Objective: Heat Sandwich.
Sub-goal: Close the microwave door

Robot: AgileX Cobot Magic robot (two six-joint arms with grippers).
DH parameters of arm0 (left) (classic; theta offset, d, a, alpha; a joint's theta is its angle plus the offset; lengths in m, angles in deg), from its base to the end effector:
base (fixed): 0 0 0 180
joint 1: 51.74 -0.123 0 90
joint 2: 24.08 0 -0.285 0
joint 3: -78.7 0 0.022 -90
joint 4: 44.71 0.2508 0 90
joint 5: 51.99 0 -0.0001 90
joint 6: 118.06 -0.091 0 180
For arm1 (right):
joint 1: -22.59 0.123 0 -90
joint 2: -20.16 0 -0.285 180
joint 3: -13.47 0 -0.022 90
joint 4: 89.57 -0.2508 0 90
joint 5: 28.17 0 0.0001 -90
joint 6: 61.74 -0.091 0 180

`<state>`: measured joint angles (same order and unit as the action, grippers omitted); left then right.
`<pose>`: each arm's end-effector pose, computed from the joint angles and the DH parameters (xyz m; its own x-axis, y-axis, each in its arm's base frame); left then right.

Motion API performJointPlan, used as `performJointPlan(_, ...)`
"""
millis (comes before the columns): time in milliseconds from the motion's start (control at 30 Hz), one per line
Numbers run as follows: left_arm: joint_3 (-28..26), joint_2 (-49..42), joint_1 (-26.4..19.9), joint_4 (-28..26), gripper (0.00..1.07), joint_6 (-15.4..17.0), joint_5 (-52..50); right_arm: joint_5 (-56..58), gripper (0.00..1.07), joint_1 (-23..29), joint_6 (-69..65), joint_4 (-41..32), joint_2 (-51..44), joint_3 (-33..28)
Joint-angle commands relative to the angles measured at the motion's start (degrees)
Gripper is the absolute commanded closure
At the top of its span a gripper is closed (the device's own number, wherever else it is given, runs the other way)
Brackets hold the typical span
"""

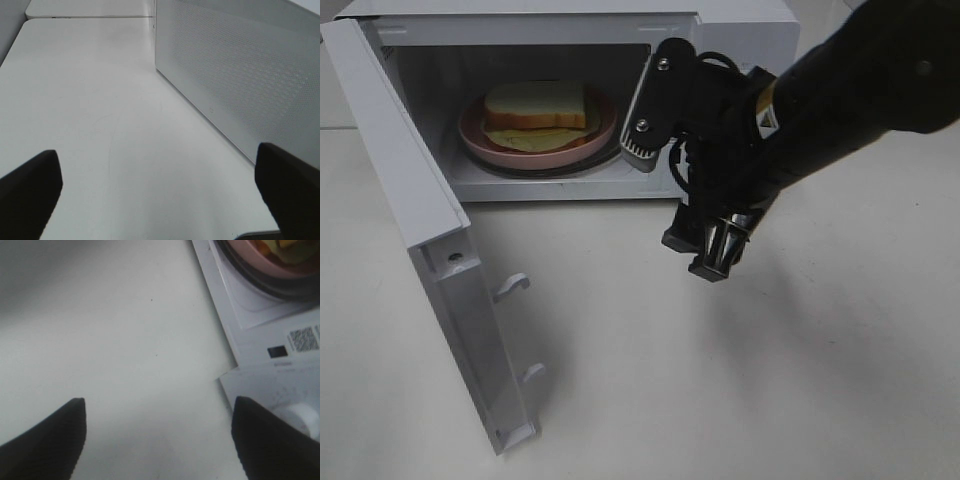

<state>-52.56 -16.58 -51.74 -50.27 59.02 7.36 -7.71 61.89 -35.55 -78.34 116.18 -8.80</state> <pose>-0.0045 -0.0076 0.2788 -0.4300 0.0014 -0.9028 0.0758 0.9965 -0.0346 0.2526 0.1987 0.2390 -0.1068 -0.8584 -0.5018 -0.8244 0.3585 -0.4379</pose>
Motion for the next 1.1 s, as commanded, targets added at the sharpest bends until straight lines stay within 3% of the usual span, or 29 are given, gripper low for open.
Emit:
performJointPlan(33, 0.2, -1.5, 0.2, -0.2, 0.01, 0.2, -0.4, 3.3, 0.31, 0.1, -9.5, 0.1, -5.0, -4.6)
performJointPlan(467, 0.2, -1.5, 0.2, -0.2, 0.01, 0.2, -0.4, 17.5, 0.31, 0.1, -25.2, 0.0, -19.2, -13.6)
performJointPlan(1100, 0.2, -1.5, 0.2, -0.2, 0.01, 0.2, -0.4, 41.1, 0.31, 0.1, -29.0, -4.0, -42.5, -13.6)
